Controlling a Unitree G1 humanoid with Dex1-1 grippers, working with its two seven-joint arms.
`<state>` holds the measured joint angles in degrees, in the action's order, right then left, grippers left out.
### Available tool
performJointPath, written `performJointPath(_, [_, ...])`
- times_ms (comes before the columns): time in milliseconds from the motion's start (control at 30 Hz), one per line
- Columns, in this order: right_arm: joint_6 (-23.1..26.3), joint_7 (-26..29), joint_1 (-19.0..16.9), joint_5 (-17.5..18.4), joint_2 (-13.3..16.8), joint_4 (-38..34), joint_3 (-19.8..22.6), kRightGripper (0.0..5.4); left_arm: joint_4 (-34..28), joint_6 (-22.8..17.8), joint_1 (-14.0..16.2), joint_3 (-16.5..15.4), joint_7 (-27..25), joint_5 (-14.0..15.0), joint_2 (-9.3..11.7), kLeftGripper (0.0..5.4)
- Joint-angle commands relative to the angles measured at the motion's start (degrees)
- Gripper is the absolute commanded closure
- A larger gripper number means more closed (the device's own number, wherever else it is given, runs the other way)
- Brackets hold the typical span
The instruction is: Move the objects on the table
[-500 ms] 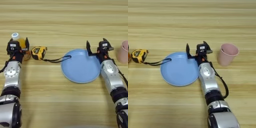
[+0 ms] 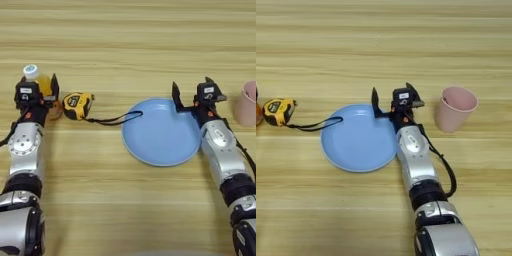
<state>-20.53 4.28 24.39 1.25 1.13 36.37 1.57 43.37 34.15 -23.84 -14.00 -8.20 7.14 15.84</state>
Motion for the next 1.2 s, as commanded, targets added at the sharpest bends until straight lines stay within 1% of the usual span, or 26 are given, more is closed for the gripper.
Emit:
performJointPath(33, [-0.15, -0.03, 1.31, -0.36, -0.33, 0.58, -0.25, 0.0, -13.35, -1.31, 1.19, 2.55, -0.86, 0.63, -2.17, 1.93])
performJointPath(167, [-0.16, -0.16, 1.4, -0.45, -0.45, 0.67, -0.27, 0.0, -24.81, -5.69, 4.0, 5.58, -1.61, 1.17, -4.52, 1.93])
performJointPath(233, [-0.2, -0.26, 1.48, -0.45, -0.49, 0.64, -0.2, 0.0, -31.63, -8.86, 5.54, 7.71, -2.55, 2.06, -5.86, 1.93])
performJointPath(300, [-0.29, -0.41, 1.58, -0.48, -0.55, 0.76, -0.15, 0.0, -36.34, -11.52, 6.74, 9.49, -3.44, 2.67, -6.88, 1.93])
performJointPath(400, [-0.4, -0.68, 1.8, -0.61, -0.74, 1.07, -0.18, 0.0, -40.93, -14.89, 8.45, 12.36, -4.83, 3.12, -8.25, 1.93])
performJointPath(500, [-0.62, -1.02, 1.97, -0.75, -0.83, 1.25, -0.09, 0.0, -43.47, -17.23, 9.86, 15.57, -6.82, 3.35, -9.64, 1.93])
performJointPath(600, [-1.01, -1.9, 2.15, -1.33, -0.74, 1.19, 0.06, 0.0, -43.67, -18.73, 11.08, 19.15, -9.16, 3.43, -11.37, 1.93])
performJointPath(700, [-1.11, -2.33, 2.29, -1.53, -0.88, 1.26, 0.11, 0.0, -42.11, -18.92, 11.57, 20.98, -10.68, 3.05, -12.47, 1.93])
performJointPath(967, [-1.3, -3.4, 2.49, -1.77, -1.12, 1.16, 0.22, 0.0, -37.1, -18.05, 11.28, 21.96, -12.93, 2.37, -13.58, 1.93])
performJointPath(1200, [-1.23, -4.23, 2.87, -1.71, -1.05, 1.13, 0.53, 0.0, -33.07, -17.26, 11.03, 23.45, -14.81, 1.7, -14.52, 1.93])
